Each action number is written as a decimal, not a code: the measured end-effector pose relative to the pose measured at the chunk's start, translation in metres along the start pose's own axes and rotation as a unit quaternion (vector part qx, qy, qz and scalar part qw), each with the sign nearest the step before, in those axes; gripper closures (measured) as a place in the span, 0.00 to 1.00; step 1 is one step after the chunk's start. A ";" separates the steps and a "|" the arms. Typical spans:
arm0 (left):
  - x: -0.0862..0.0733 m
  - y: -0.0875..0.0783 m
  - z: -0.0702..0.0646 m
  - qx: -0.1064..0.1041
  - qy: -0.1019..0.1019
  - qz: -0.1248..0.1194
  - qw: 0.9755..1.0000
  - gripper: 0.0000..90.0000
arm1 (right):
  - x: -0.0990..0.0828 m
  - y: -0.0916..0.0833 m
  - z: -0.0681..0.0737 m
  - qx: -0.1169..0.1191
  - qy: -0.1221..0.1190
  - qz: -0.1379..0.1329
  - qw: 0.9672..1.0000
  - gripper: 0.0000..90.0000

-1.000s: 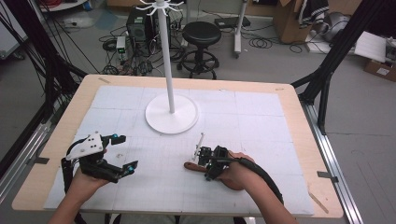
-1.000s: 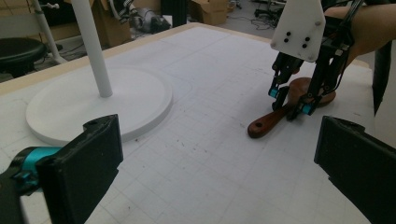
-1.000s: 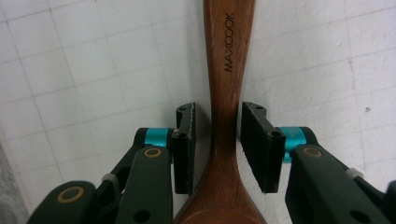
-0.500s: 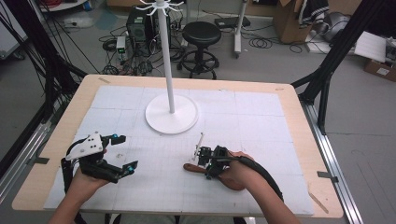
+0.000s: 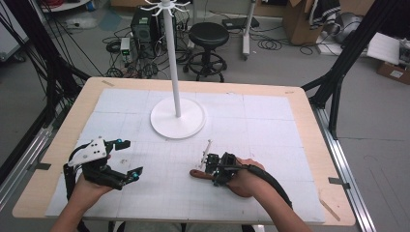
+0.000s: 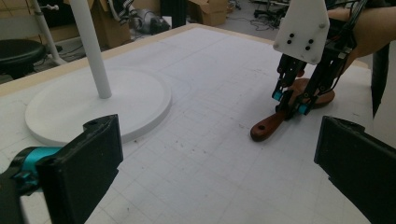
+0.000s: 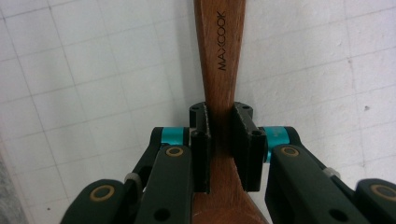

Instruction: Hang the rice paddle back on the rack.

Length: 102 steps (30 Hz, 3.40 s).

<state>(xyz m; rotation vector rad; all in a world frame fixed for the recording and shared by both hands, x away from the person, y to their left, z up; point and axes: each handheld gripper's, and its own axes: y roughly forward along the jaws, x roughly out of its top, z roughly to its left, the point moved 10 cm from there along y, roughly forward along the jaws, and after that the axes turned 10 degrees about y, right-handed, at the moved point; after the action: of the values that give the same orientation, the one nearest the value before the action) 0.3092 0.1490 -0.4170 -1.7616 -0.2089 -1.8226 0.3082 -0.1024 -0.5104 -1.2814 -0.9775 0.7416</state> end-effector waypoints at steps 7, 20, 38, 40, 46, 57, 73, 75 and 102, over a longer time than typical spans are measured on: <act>0.000 0.000 0.000 0.000 0.000 0.000 1.000 0.02 | -0.001 -0.001 0.000 0.000 0.001 0.000 1.000 0.88; 0.000 0.001 0.000 -0.001 0.000 0.001 1.000 0.02 | -0.004 -0.012 0.000 0.029 0.016 -0.041 0.999 0.88; -0.001 0.002 0.000 -0.002 0.001 0.002 1.000 0.02 | 0.000 -0.032 -0.012 0.033 0.060 -0.120 0.991 0.88; -0.001 0.002 -0.001 -0.002 0.000 0.002 1.000 0.02 | 0.000 -0.037 -0.014 0.031 0.066 -0.130 0.989 0.88; -0.001 0.002 -0.001 -0.001 0.001 0.001 1.000 0.02 | 0.001 -0.044 -0.018 0.032 0.084 -0.159 0.983 0.88; 0.000 0.002 0.000 0.001 0.001 -0.003 1.000 0.02 | 0.004 -0.060 -0.028 0.030 0.105 -0.211 0.971 0.88; 0.001 0.002 0.000 0.004 0.003 -0.004 1.000 0.02 | 0.008 -0.083 -0.039 0.034 0.128 -0.278 0.951 0.88; 0.001 0.002 0.000 0.003 0.002 -0.004 1.000 0.02 | 0.008 -0.085 -0.040 0.035 0.130 -0.281 0.950 0.88; 0.001 0.002 0.000 0.003 0.001 -0.004 1.000 0.02 | 0.032 -0.127 -0.054 0.000 0.137 -0.356 0.924 0.88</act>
<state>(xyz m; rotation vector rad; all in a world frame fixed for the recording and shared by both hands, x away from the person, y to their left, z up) 0.3101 0.1471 -0.4170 -1.7569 -0.2205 -1.8289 0.3621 -0.1176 -0.3800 -0.8937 -1.1062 -0.0047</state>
